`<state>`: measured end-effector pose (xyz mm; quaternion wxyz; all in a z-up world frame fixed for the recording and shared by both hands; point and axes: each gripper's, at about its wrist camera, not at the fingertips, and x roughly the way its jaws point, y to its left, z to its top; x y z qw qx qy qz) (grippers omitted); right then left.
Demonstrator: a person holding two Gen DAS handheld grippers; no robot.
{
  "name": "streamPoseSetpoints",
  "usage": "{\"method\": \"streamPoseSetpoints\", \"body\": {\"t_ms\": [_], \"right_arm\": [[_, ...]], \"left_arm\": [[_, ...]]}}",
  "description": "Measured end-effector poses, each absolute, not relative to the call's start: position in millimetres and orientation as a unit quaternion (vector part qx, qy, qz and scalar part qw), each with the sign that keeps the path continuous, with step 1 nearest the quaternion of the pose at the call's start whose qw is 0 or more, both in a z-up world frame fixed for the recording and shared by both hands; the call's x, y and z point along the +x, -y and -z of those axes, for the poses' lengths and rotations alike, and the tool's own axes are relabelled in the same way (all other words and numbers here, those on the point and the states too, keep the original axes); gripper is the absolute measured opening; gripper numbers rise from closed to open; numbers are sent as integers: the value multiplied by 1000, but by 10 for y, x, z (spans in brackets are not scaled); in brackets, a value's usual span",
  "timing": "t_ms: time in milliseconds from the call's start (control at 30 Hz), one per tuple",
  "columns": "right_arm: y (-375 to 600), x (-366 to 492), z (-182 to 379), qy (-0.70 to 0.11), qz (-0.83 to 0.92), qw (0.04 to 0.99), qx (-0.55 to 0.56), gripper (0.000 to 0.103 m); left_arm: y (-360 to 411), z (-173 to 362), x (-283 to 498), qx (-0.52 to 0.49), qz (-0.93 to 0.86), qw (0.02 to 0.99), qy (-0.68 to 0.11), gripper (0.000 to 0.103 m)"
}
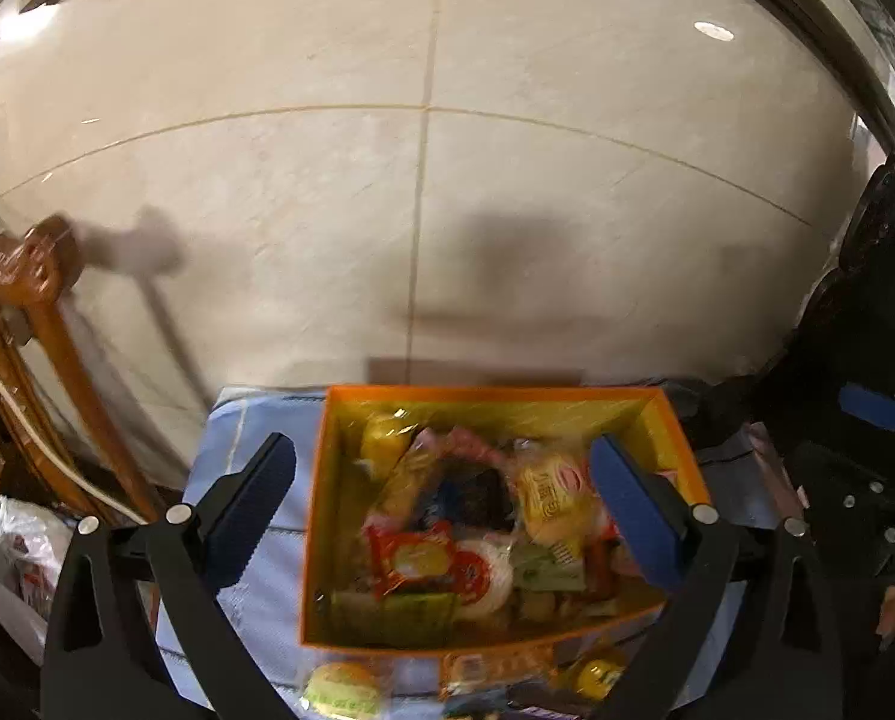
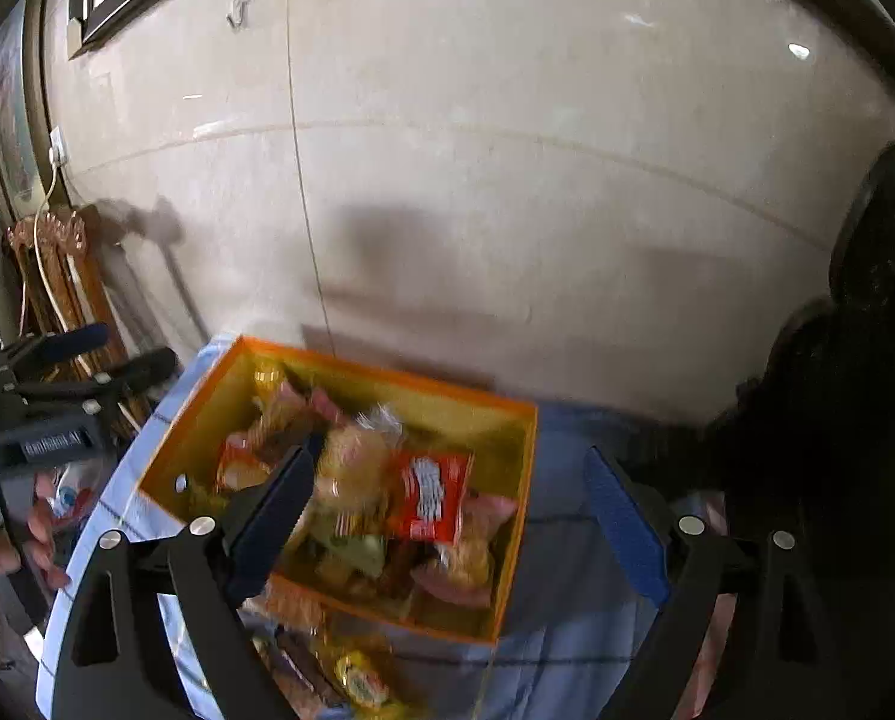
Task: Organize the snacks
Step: 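Carry both packs over the orange box and open both grippers, then grasp the round bun pack with the left gripper while the right grasps the yellow bag, then carry both packs over the orange box and open both grippers to drop them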
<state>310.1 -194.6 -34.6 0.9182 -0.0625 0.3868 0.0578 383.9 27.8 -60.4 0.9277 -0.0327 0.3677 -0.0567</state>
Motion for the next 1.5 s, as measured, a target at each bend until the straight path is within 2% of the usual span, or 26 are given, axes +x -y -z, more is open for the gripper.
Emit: {"method": "streamPoseSetpoints", "body": {"t_ms": [300,567,967,1100,1167,1200,1233,1267,1300,1500], "right_arm": [[1779,2475,1081,-434,-97,894,-47,91],[1783,2094,2142,-512,-73,855,-37,91],[1701,2547,2588,-531,-56,844,-56,91],[1637,2609,2772,-547,-65,832,-67,91],[1607,2556,2803,-544,-71,832,-80,86],[1608,2534,2799,-544,-76,832,-80,75],[1618,2513,2781,-542,-82,833,-76,59],[1630,2489,2766,-542,-86,833,-73,53],[1638,2457,2746,-542,-89,833,-68,40],[1788,2229,2520,-517,-98,850,-10,38]], "left_arm": [[-595,1187,3150,-24,69,916,-395,97],[-875,2237,2569,-11,56,886,-461,97],[-691,2605,2903,22,45,890,-453,97],[-624,2911,3025,55,21,870,-490,96],[-676,3018,3018,39,12,867,-497,96],[-706,3034,3010,23,14,867,-497,91],[-709,3027,2994,18,18,870,-492,72],[-677,2996,2970,29,26,877,-479,67],[-641,2988,2954,44,30,879,-474,59],[-723,2922,2807,15,53,890,-452,57]]}}
